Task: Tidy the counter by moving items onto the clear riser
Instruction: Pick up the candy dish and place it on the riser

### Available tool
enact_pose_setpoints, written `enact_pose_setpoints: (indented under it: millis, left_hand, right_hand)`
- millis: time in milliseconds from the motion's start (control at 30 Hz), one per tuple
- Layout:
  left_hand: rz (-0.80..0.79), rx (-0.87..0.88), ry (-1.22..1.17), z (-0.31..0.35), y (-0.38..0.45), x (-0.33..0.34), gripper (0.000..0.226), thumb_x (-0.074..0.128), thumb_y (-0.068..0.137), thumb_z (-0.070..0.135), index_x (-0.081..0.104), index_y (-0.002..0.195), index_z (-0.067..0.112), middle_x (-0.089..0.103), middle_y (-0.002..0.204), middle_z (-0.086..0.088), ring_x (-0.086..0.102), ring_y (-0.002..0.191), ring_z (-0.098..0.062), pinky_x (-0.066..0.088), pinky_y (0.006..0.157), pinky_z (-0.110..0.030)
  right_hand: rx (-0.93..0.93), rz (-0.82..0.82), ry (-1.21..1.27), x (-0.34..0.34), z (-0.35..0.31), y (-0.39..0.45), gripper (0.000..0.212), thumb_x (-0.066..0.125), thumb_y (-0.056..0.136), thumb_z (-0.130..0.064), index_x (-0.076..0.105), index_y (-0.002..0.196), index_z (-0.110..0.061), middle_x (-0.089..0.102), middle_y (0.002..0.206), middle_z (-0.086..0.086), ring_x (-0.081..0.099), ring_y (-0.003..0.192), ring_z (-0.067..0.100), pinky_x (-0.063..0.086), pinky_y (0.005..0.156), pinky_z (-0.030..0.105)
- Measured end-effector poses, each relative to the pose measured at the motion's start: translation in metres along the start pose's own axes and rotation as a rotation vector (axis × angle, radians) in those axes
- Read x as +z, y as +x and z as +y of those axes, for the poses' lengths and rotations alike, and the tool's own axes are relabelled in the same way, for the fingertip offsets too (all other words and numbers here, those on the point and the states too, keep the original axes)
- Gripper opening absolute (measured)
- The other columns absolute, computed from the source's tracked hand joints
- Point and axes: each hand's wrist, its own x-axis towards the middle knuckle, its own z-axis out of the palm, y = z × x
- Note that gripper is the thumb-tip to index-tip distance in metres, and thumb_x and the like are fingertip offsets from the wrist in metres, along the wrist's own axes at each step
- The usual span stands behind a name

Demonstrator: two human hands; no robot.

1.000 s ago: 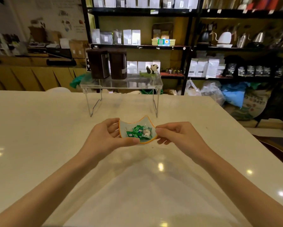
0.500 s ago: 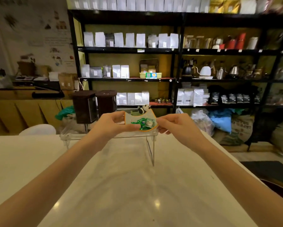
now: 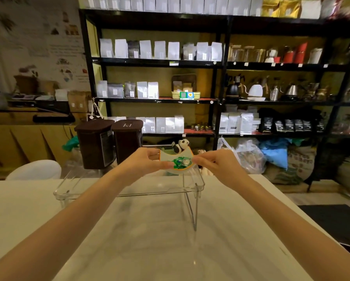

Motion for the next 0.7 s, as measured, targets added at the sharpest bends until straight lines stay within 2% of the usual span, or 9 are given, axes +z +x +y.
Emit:
enact_pose_setpoints:
  millis: [100, 167, 300, 400, 533, 700]
  left_hand:
    - [0.014, -0.011, 0.002, -0.004, 0.007, -0.001, 0.046, 0.075, 0.073, 0.019, 0.062, 0.116, 0.011, 0.068, 0.118, -0.003, 0.062, 0.11, -0.016, 0.047, 0.101, -0.038]
    - [0.03, -0.014, 0.01, -0.004, 0.011, -0.002, 0.042, 0.075, 0.073, 0.018, 0.064, 0.113, 0.012, 0.069, 0.116, -0.003, 0.061, 0.112, -0.017, 0.045, 0.104, -0.04]
    - [0.045, 0.008, 0.019, -0.004, 0.014, -0.004, 0.042, 0.072, 0.076, 0.016, 0.063, 0.117, 0.012, 0.069, 0.117, -0.003, 0.063, 0.108, -0.015, 0.048, 0.096, -0.03]
    - [0.056, 0.006, 0.005, -0.004, 0.016, -0.003, 0.042, 0.07, 0.077, 0.015, 0.061, 0.118, 0.013, 0.068, 0.117, -0.003, 0.062, 0.108, -0.016, 0.049, 0.088, -0.025]
    - [0.047, 0.016, 0.013, -0.004, 0.018, -0.001, 0.038, 0.067, 0.08, 0.014, 0.062, 0.118, 0.013, 0.067, 0.119, -0.004, 0.061, 0.107, -0.014, 0.049, 0.075, -0.019]
    - [0.033, -0.016, 0.105, -0.003, 0.025, -0.001, 0.04, 0.065, 0.082, 0.019, 0.059, 0.121, 0.015, 0.065, 0.124, -0.003, 0.059, 0.114, -0.018, 0.046, 0.102, -0.038]
  right_hand:
    - [-0.004, 0.008, -0.008, 0.003, 0.005, 0.006, 0.028, 0.055, 0.086, -0.028, 0.068, 0.105, -0.012, 0.072, 0.101, 0.009, 0.053, 0.063, -0.006, 0.037, 0.059, 0.006]
    - [-0.011, 0.012, -0.014, 0.006, 0.008, 0.009, 0.028, 0.055, 0.086, -0.028, 0.068, 0.104, -0.012, 0.071, 0.102, 0.01, 0.053, 0.068, -0.001, 0.037, 0.062, 0.01]
    - [-0.018, 0.033, -0.029, 0.013, 0.01, 0.013, 0.028, 0.055, 0.086, -0.028, 0.07, 0.1, -0.01, 0.07, 0.102, 0.012, 0.054, 0.078, 0.008, 0.039, 0.065, 0.017]
    - [-0.02, 0.03, -0.07, 0.015, 0.01, 0.015, 0.029, 0.052, 0.088, -0.028, 0.069, 0.102, -0.01, 0.07, 0.105, 0.012, 0.057, 0.087, 0.014, 0.044, 0.075, 0.027]
    - [-0.003, 0.024, -0.099, 0.016, 0.01, 0.017, 0.031, 0.049, 0.089, -0.031, 0.068, 0.106, -0.012, 0.07, 0.108, 0.01, 0.055, 0.088, 0.012, 0.043, 0.077, 0.028]
    - [0.038, 0.022, -0.151, 0.02, 0.008, 0.023, 0.034, 0.047, 0.09, -0.034, 0.068, 0.105, -0.012, 0.067, 0.106, 0.01, 0.059, 0.091, 0.02, 0.047, 0.08, 0.035]
